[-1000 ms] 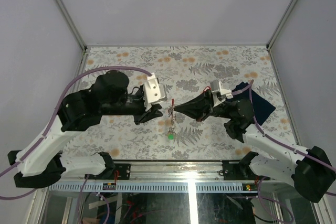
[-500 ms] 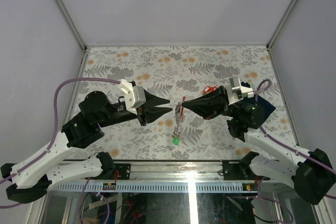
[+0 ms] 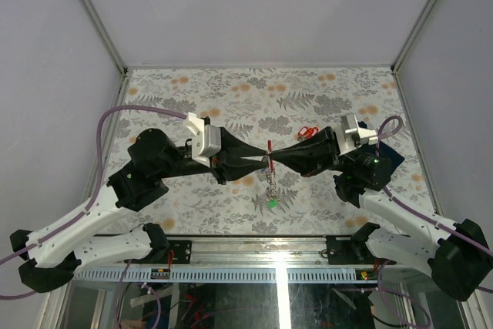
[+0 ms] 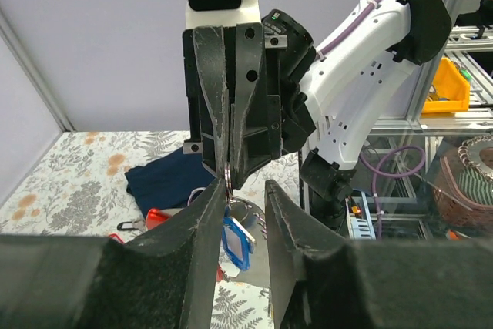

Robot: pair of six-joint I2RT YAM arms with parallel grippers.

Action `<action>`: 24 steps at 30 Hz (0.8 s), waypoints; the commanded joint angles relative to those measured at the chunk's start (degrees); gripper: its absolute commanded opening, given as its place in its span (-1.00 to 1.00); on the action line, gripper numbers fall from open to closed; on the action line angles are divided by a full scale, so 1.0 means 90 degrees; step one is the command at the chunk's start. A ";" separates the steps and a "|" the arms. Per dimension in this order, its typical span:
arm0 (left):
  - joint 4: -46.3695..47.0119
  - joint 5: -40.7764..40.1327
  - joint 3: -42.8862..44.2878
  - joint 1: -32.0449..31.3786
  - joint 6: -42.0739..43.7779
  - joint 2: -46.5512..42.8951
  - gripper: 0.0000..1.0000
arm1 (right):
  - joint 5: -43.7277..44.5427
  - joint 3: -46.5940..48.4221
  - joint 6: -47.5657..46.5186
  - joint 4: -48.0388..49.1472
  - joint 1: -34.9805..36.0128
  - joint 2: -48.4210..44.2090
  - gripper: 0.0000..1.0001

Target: Put the keys on the keyring

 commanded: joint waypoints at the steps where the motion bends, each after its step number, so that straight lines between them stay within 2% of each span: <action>1: 0.0388 0.0189 0.0239 -0.0050 -0.0075 0.0061 -0.49 | 0.0046 0.0335 -0.0062 0.0414 -0.0038 -0.0218 -1.00; 4: 0.0379 0.0118 0.0238 -0.0055 -0.0060 0.0066 -0.55 | 0.0018 0.0348 -0.0067 0.0393 -0.0038 -0.0240 -1.00; 12: 0.0254 0.0118 0.0320 -0.0042 -0.0040 0.0143 -0.98 | 0.0005 0.0320 -0.0137 0.0283 -0.0040 -0.0299 -1.00; 17: -0.0452 -0.0020 0.0681 -0.0049 0.0152 0.0293 -1.00 | 0.0069 0.0282 -0.0269 0.0104 -0.0037 -0.0389 -0.99; 21: -0.1600 -0.0308 0.1281 -0.0044 0.0410 0.0537 -1.00 | 0.0232 0.0229 -0.1220 -0.1074 -0.0037 -0.0875 -0.61; 24: -0.2414 -0.0477 0.1730 -0.0041 0.0566 0.0672 -1.00 | 0.0503 0.0313 -0.2272 -0.2653 -0.0037 -0.1429 -0.41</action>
